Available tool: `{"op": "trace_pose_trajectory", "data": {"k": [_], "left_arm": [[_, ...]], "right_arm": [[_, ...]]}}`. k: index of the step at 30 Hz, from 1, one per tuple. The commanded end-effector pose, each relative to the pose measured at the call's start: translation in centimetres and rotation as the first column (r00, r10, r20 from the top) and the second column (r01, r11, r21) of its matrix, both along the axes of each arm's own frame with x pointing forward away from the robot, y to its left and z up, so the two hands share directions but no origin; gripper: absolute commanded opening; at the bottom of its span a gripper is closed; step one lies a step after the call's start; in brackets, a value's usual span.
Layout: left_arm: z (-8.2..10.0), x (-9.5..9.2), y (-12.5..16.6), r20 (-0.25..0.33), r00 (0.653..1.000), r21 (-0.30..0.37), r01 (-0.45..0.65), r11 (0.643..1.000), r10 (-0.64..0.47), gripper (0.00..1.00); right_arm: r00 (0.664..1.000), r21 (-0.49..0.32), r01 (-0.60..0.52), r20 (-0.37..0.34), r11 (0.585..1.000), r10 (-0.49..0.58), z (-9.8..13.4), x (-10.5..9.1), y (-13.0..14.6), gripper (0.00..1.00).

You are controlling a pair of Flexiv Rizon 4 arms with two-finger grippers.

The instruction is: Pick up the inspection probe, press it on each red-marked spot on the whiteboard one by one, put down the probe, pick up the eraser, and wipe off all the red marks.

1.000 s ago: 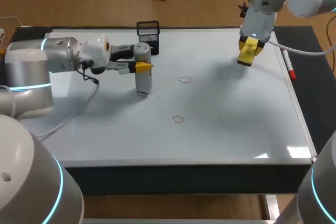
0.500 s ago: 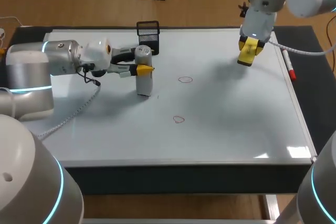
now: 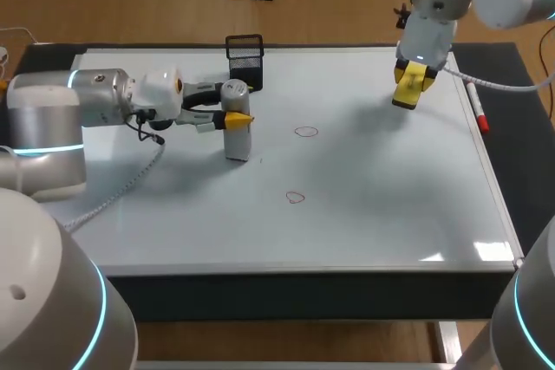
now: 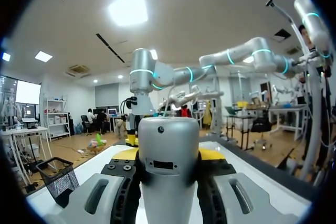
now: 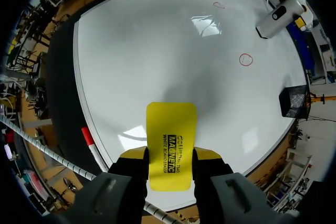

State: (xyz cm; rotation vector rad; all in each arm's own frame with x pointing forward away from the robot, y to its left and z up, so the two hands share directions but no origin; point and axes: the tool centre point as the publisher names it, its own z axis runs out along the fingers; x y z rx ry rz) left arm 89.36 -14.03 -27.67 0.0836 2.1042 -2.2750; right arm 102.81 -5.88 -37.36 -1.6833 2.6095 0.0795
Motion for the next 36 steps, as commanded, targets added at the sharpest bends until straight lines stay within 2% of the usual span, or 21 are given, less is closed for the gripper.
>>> {"op": "trace_pose_trajectory", "data": {"k": [1, 12, 36], "left_arm": [[0.07, -0.22, 0.06, 0.003, 1.0, 0.01, -0.002, 1.0, 0.002, 0.0], [-0.02, -0.31, -0.16, 0.016, 1.0, 0.05, 0.015, 0.999, -0.016, 0.0], [0.06, -0.29, -0.21, 0.02, 1.0, 0.058, 0.02, 0.998, -0.021, 0.0]], "right_arm": [[1.0, -0.003, -0.002, 0.0, 1.0, 0.002, 0.09, 0.05, -0.06, 0.0], [1.0, -0.003, -0.002, 0.0, 1.0, 0.002, 0.09, 0.05, -0.06, 0.0], [1.0, -0.003, -0.002, 0.0, 1.0, 0.002, 0.09, 0.05, -0.06, 0.0]]}}
